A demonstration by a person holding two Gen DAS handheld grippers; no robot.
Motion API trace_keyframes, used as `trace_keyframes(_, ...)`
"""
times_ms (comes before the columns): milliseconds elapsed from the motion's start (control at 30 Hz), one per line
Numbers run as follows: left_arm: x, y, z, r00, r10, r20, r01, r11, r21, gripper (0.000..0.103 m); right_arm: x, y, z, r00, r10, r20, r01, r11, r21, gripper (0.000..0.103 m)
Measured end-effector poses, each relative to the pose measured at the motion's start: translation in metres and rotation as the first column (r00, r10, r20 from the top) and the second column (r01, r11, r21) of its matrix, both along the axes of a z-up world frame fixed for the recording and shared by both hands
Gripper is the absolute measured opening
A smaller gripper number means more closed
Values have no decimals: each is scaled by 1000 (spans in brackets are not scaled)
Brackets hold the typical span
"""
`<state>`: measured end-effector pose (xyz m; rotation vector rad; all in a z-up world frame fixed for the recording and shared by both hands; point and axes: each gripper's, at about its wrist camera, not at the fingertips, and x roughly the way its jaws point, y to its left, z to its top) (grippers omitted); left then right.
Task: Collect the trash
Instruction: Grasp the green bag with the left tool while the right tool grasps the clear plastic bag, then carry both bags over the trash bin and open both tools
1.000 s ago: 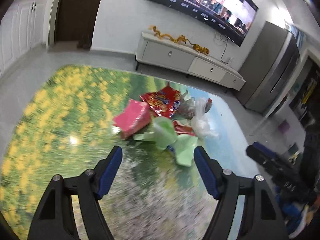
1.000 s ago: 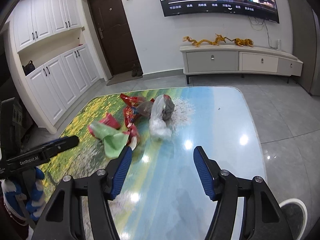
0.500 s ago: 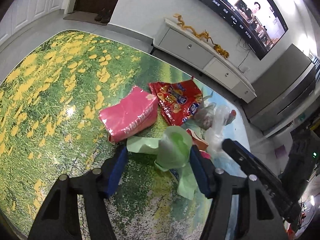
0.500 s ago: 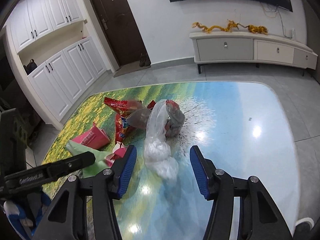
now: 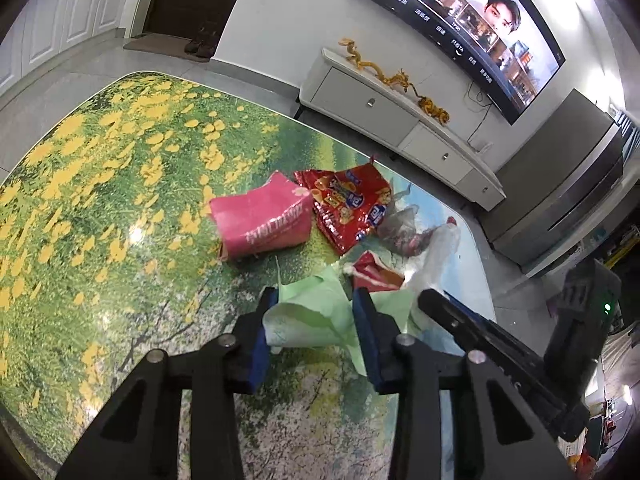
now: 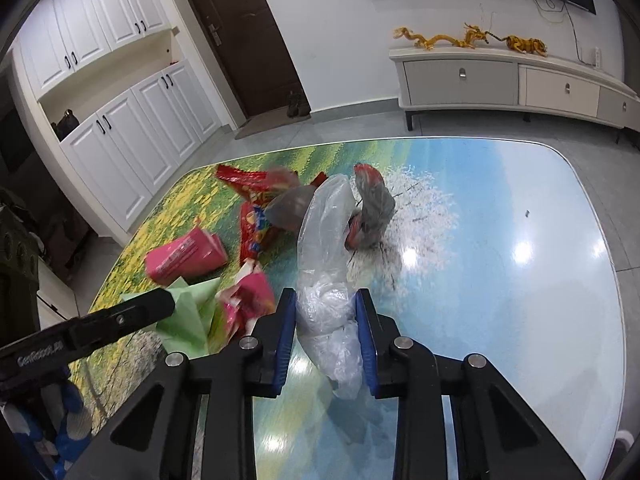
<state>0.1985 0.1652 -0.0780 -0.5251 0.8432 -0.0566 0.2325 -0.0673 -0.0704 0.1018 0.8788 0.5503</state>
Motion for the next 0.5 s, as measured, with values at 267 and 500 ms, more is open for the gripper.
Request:
trace_keyframes(267, -28, -6, 7, 1000, -20, 17, 20, 1000, 10, 34, -44, -14, 5, 1000, -14, 9, 13, 1000, 13, 29)
trace_keyframes(500, -60, -10, 22, 998, -35, 47, 34, 999, 20, 34, -88, -34, 16, 999, -35, 29, 34, 999, 29, 29)
